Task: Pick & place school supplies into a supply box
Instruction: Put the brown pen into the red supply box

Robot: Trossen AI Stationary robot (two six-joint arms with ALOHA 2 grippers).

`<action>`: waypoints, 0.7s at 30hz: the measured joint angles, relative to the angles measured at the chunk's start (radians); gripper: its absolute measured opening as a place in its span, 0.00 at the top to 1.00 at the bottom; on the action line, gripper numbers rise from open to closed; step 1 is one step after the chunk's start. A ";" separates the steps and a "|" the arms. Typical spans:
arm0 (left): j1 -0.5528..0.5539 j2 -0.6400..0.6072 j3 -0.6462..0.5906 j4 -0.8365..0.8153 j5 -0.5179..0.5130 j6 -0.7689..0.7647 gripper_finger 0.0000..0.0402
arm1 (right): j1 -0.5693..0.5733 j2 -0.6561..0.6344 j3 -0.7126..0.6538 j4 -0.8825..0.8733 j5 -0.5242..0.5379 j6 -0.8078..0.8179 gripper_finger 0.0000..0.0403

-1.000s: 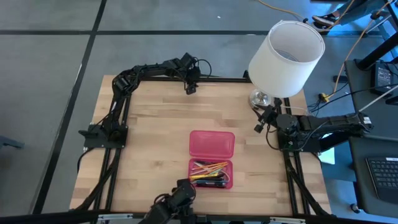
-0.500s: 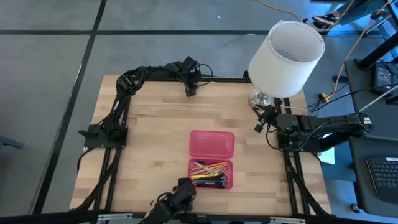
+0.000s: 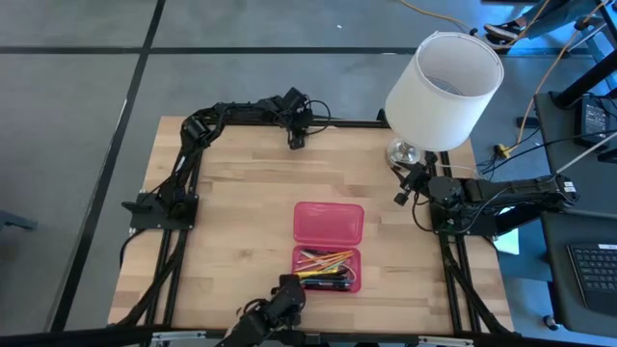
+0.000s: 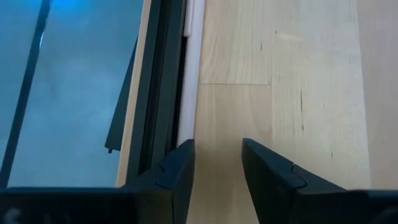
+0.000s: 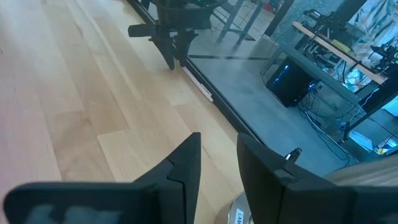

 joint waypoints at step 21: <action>-0.032 -0.003 0.000 0.025 -0.065 0.033 0.68 | 0.000 0.000 0.000 -0.018 0.001 0.000 0.73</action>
